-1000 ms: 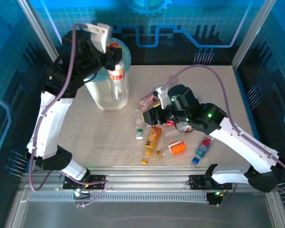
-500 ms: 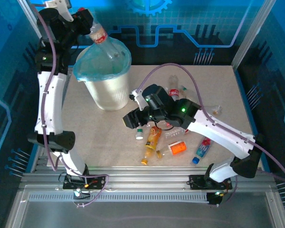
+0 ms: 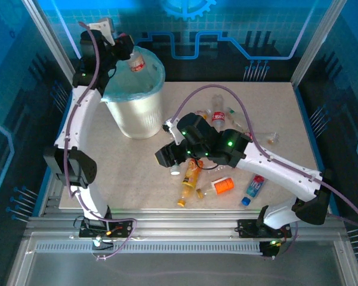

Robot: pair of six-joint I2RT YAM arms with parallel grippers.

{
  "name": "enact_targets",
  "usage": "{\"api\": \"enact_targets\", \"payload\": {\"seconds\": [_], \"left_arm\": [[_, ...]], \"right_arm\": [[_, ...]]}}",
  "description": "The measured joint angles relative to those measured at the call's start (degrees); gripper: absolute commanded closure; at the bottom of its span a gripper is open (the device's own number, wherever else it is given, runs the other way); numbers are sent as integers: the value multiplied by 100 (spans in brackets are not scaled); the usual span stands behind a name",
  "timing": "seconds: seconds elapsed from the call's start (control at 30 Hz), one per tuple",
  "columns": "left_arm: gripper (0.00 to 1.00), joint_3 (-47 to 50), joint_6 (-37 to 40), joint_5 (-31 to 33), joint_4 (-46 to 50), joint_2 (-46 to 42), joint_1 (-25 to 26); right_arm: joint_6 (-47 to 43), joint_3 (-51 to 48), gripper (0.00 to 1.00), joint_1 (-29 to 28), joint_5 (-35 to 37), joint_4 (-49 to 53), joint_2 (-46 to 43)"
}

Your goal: Put the plastic bottles in the bin

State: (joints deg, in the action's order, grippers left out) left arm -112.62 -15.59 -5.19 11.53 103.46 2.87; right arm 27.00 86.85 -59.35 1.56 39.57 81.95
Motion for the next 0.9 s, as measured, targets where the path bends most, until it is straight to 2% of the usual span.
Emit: {"api": "enact_targets", "payload": {"seconds": [0.17, 0.33, 0.37, 0.4, 0.43, 0.53, 0.77, 0.9], "left_arm": [[93, 463, 240, 61, -238, 0, 92], [84, 555, 409, 83, -433, 0, 188], [82, 555, 417, 83, -448, 0, 199], [69, 555, 420, 83, -474, 0, 205], [62, 555, 422, 83, -492, 0, 214], [60, 579, 466, 81, -533, 0, 227], [43, 597, 507, 74, -542, 0, 295], [42, 597, 503, 31, -538, -4, 354]], "right_arm": [[22, -116, 31, -33, 107, 4, -2], [59, -227, 30, -33, 170, 24, -20], [66, -245, 30, -33, 175, 24, -28], [68, -269, 30, -33, 210, 31, -44], [72, -289, 30, -33, 229, 28, -55], [114, -365, 30, -35, 284, 24, -114], [160, -492, 29, -35, 378, 39, -227], [179, -551, 29, -39, 409, 42, -299]]}}
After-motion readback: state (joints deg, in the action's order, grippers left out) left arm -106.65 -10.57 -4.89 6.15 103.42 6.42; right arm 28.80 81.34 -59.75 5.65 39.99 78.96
